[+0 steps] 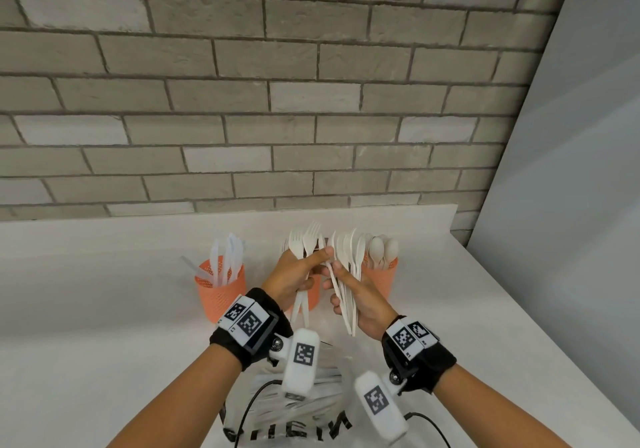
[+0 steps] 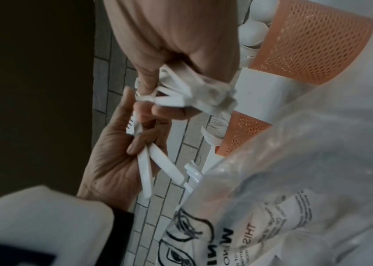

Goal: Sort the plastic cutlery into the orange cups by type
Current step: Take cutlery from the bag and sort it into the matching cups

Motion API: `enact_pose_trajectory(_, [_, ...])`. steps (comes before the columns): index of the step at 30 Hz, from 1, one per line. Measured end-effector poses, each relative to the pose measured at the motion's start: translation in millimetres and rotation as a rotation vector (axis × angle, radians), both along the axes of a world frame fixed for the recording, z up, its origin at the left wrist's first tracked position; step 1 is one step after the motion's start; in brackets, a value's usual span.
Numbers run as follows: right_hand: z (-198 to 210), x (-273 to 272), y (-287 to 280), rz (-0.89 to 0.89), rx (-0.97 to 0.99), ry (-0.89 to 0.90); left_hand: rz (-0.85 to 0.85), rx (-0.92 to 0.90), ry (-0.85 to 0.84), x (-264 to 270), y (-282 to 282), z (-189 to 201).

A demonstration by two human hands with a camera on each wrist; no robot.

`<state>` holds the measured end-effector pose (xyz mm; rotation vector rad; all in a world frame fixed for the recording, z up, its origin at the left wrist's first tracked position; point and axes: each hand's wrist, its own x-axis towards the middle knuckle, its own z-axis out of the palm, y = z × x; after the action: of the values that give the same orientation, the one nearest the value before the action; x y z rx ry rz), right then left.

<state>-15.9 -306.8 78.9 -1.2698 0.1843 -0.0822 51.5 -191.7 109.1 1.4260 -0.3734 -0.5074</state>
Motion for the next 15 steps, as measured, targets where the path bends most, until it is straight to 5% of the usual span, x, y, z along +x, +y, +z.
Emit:
enact_pose_trajectory(6, [0.4, -0.9, 3.3, -0.093, -0.112, -0.114, 0.037, 0.047, -0.002, -0.8, 3.6, 1.8])
enact_pose_trajectory(15, [-8.2, 4.8, 3.1, -0.19, -0.26, -0.123, 0.302, 0.114, -0.283, 4.8, -1.2, 2.3])
